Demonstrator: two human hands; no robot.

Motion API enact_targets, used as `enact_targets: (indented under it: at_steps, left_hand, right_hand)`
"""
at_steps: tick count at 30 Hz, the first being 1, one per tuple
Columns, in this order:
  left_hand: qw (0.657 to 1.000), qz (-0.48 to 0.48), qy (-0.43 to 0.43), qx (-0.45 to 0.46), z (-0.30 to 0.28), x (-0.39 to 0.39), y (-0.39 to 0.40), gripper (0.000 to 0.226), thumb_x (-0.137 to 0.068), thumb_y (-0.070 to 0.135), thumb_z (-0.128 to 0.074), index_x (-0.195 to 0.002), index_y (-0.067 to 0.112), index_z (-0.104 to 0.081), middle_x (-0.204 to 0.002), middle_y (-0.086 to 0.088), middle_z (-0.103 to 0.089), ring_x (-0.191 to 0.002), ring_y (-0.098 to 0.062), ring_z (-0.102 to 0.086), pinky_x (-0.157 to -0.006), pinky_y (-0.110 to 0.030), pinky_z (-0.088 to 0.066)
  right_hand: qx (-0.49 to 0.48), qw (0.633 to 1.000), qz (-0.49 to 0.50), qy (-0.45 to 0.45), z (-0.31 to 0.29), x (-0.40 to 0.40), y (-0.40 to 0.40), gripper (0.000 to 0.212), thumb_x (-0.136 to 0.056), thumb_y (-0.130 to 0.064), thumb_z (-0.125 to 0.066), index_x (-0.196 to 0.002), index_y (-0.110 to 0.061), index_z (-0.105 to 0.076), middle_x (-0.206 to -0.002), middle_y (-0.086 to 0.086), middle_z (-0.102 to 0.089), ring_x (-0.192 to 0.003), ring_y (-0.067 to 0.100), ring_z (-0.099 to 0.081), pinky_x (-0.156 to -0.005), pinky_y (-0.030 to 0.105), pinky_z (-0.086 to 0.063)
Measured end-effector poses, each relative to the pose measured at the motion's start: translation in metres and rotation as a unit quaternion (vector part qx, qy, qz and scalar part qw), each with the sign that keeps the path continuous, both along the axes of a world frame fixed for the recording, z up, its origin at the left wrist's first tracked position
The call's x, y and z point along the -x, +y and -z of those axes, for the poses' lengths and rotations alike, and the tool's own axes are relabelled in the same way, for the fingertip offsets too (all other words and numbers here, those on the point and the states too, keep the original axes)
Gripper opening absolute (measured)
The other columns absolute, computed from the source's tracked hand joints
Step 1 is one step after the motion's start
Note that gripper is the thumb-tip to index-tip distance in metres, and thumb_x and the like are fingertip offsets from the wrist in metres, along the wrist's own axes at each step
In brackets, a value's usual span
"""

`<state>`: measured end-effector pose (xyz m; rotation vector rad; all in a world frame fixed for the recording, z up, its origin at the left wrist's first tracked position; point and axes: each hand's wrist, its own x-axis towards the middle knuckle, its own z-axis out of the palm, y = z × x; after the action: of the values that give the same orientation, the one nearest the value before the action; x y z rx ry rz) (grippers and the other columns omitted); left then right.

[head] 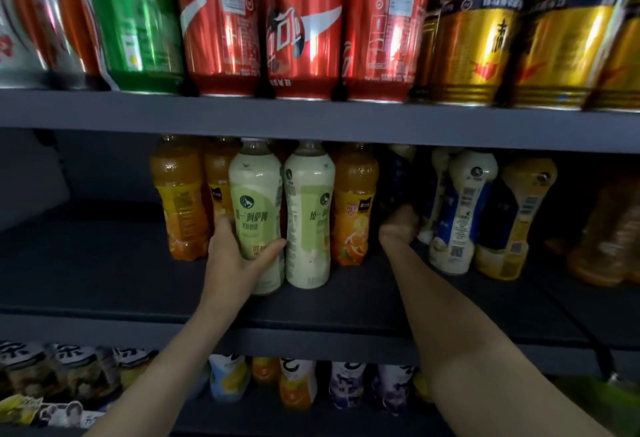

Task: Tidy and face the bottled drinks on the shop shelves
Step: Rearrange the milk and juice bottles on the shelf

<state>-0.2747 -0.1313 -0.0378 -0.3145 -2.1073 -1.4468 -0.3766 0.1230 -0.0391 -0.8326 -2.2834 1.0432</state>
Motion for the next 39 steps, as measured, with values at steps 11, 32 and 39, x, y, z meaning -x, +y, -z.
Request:
enact_targets:
  at_steps: [11, 32, 39]
  left_hand:
    - [0.999, -0.014, -0.041, 0.011, -0.011, -0.016, 0.007, 0.056, -0.075, 0.024, -0.076, -0.117, 0.009, -0.042, -0.112, -0.003, -0.053, -0.106, -0.015, -0.05, -0.087, -0.029, -0.041]
    - [0.953, 0.225, -0.179, 0.098, -0.019, -0.091, 0.035, 0.062, -0.087, 0.019, -0.063, -0.14, 0.019, -0.03, -0.129, 0.003, -0.045, -0.121, -0.01, -0.043, -0.102, -0.029, -0.038]
    - [0.918, 0.319, -0.234, 0.042, -0.025, -0.116, 0.044, 0.053, -0.079, 0.02, -0.072, -0.125, 0.017, -0.045, -0.115, 0.004, -0.058, -0.094, 0.002, -0.055, -0.071, -0.004, -0.044]
  right_hand:
    - [0.027, 0.992, -0.081, 0.096, 0.006, -0.107, -0.017, 0.048, -0.081, -0.009, -0.071, -0.123, 0.001, -0.049, -0.108, 0.015, -0.06, -0.099, 0.029, -0.06, -0.081, 0.04, -0.055]
    - [0.128, 0.962, -0.214, 0.111, -0.039, -0.206, -0.037, 0.052, -0.076, -0.019, -0.078, -0.119, -0.013, -0.05, -0.115, 0.0, -0.058, -0.107, 0.016, -0.056, -0.088, 0.033, -0.049]
    - [0.275, 0.913, -0.278, 0.114, -0.062, -0.251, -0.052, 0.049, -0.08, -0.02, -0.074, -0.124, -0.014, -0.052, -0.119, 0.002, -0.063, -0.107, 0.017, -0.061, -0.091, 0.04, -0.053]
